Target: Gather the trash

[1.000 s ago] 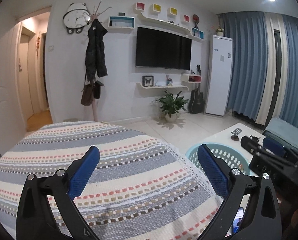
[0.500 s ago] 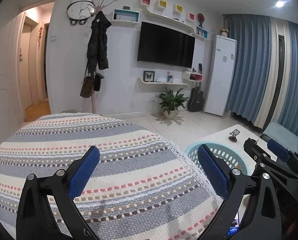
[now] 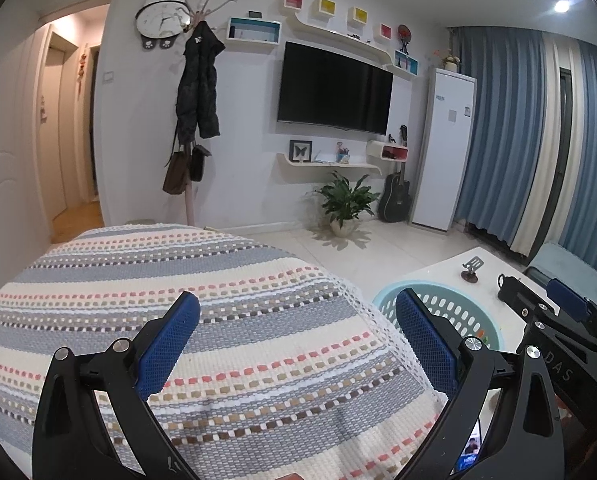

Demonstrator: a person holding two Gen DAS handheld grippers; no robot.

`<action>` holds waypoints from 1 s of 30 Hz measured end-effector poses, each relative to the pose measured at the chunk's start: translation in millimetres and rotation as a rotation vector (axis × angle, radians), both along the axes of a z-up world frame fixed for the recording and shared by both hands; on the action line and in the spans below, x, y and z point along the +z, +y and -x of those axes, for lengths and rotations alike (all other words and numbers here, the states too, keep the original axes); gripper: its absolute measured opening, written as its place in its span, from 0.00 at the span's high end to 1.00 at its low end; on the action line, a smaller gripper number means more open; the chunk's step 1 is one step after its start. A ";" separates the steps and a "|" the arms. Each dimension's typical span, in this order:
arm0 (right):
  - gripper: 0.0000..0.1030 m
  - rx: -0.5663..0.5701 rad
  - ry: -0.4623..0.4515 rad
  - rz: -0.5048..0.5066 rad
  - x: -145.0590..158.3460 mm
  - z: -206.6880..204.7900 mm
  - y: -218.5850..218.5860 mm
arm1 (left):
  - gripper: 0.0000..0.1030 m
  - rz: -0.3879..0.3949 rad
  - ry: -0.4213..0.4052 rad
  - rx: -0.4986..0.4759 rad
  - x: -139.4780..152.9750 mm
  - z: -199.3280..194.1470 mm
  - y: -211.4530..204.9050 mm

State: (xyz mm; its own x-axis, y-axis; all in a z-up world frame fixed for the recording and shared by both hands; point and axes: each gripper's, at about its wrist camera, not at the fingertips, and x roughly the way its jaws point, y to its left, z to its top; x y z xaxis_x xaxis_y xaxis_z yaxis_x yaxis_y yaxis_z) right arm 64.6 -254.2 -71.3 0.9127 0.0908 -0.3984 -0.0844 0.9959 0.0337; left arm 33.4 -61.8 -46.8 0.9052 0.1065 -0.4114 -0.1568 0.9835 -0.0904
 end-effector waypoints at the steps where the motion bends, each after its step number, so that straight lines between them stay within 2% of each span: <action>1: 0.34 0.001 -0.001 0.001 0.1 0.1 0.3 | 0.08 0.002 0.000 0.001 0.1 -0.1 0.8; 30: 0.34 0.010 0.002 0.003 1.3 3.9 4.8 | 0.08 0.004 0.004 0.006 2.0 -0.5 5.4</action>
State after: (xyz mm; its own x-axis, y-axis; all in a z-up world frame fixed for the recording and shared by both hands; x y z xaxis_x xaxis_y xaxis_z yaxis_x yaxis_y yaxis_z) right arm 60.6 -249.3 -70.1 0.9110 0.0986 -0.4004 -0.0942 0.9951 0.0307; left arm 34.0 -56.4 -44.8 0.9027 0.1103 -0.4158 -0.1630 0.9822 -0.0932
